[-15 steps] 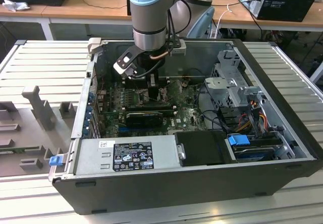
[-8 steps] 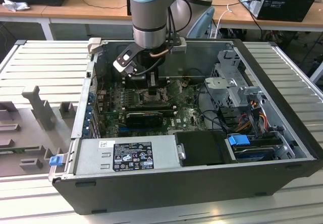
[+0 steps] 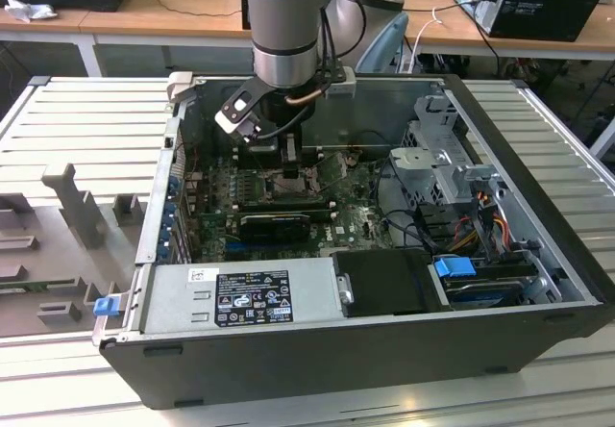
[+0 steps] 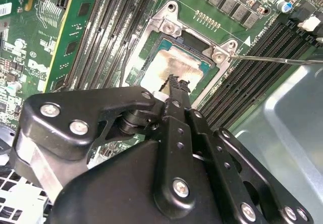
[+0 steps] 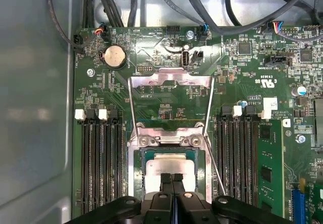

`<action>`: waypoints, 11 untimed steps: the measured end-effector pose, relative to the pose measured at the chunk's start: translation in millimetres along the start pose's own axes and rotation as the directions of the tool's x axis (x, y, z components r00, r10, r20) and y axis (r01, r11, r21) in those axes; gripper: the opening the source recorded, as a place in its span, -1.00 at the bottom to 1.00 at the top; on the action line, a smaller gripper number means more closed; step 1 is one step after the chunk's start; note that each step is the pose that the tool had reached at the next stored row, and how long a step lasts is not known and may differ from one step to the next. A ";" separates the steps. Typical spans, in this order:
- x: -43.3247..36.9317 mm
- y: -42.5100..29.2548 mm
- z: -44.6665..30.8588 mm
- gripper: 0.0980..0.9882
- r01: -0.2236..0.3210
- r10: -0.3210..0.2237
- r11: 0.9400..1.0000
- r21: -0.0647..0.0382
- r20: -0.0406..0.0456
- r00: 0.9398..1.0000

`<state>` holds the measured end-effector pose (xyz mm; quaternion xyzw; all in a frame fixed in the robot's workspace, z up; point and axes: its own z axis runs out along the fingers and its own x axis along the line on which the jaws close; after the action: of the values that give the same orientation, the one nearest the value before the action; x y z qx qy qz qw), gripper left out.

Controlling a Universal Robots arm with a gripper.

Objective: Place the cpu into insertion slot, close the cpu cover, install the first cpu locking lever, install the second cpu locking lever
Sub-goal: 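Close the cpu cover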

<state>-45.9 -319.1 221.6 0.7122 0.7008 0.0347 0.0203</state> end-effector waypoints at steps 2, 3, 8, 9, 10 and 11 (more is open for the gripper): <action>0.0 4.9 0.2 -0.98 0.000 0.000 1.000 0.005 0.000 1.000; 0.2 12.8 0.9 -0.98 0.000 0.000 1.000 0.006 0.000 1.000; 0.5 16.9 -12.5 -0.98 -0.001 0.001 1.000 0.006 0.001 1.000; 0.7 17.6 -22.8 -0.98 -0.001 0.001 1.000 0.006 0.001 1.000; 0.9 18.1 -28.5 -0.98 -0.001 0.001 1.000 0.006 0.001 1.000; 0.9 18.4 -32.7 -0.98 -0.001 0.001 1.000 0.006 0.001 1.000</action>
<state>-30.0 -319.2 255.7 0.7125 0.7007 0.0323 0.0182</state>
